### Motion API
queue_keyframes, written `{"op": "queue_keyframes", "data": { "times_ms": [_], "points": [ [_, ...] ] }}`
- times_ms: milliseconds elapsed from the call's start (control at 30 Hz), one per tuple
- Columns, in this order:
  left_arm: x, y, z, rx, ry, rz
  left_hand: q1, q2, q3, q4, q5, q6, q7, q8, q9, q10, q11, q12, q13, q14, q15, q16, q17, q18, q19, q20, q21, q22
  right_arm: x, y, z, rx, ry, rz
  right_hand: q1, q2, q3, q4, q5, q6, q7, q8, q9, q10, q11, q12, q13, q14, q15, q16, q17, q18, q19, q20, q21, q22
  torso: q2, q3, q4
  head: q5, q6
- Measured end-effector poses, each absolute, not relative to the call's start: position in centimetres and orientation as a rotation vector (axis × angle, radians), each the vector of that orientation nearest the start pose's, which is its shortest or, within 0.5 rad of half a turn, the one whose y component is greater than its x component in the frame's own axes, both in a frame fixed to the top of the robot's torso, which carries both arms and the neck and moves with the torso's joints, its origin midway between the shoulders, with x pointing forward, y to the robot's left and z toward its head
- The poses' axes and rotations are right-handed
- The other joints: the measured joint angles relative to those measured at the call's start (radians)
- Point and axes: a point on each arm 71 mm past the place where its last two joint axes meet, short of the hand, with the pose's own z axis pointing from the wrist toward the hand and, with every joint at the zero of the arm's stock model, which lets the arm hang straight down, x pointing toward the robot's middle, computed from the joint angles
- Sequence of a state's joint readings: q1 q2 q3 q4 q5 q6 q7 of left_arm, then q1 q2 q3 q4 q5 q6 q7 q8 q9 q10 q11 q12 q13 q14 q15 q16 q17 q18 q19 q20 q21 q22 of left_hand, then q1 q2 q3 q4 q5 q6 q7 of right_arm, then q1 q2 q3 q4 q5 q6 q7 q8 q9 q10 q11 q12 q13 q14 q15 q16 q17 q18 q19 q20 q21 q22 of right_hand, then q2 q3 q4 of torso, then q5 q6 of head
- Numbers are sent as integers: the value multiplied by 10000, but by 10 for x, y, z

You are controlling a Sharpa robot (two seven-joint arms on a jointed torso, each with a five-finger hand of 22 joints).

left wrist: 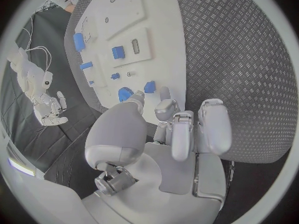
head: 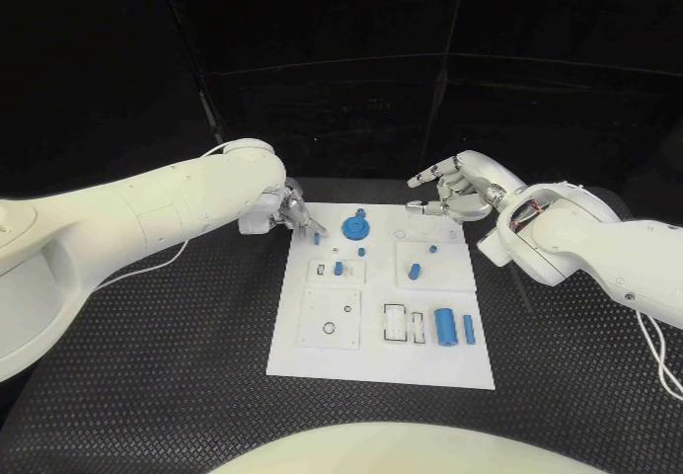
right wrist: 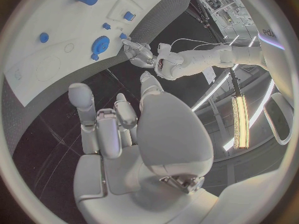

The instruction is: Assemble the parts on the task board

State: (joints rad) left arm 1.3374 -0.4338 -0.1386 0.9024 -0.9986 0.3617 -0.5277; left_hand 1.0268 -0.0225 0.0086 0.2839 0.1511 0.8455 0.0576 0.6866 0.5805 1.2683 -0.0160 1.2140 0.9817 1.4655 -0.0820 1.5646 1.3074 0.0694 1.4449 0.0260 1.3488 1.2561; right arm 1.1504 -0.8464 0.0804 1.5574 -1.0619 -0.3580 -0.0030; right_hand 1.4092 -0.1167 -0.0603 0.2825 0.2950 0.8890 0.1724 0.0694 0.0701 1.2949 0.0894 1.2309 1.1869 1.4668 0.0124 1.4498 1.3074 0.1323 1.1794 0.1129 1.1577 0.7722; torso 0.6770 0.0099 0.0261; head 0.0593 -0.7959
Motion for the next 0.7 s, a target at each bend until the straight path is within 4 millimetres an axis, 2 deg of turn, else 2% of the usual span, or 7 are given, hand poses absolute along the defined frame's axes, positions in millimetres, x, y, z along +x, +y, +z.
{"op": "queue_keyframes", "data": {
  "times_ms": [533, 700],
  "points": [
    [577, 185, -218, -2016, 24384, -1779, 75, 41, -56, 1, 0, 0, -1, -48, -38, 1, 0, 0, -8, 0, 0, 0, 0, -1, -9, 9, 0, 1, 488, -193, -160, 2271, 16234, 9707, -43, 43, 0, 0, 0, 0, 0, 0, 0, 1, 0, 1, 1, 0, 0, 0, -1, -1, 0, 0, -42, 0, 6, 3, 3, 28, -57],
    [577, 183, -218, -1991, 24397, -1821, 290, 120, -124, -68, 0, 72, -4, -98, -78, 1, 0, 0, -7, 0, 0, 0, 0, -1, 26, 44, 0, 1, 488, -193, -160, 2267, 16242, 9713, -42, 42, 0, 0, 0, 0, 0, 0, 0, 1, 0, 1, 2, 0, 0, 0, -1, 0, 0, 0, -44, -7, 6, 5, 4, 28, -68]
  ]
}}
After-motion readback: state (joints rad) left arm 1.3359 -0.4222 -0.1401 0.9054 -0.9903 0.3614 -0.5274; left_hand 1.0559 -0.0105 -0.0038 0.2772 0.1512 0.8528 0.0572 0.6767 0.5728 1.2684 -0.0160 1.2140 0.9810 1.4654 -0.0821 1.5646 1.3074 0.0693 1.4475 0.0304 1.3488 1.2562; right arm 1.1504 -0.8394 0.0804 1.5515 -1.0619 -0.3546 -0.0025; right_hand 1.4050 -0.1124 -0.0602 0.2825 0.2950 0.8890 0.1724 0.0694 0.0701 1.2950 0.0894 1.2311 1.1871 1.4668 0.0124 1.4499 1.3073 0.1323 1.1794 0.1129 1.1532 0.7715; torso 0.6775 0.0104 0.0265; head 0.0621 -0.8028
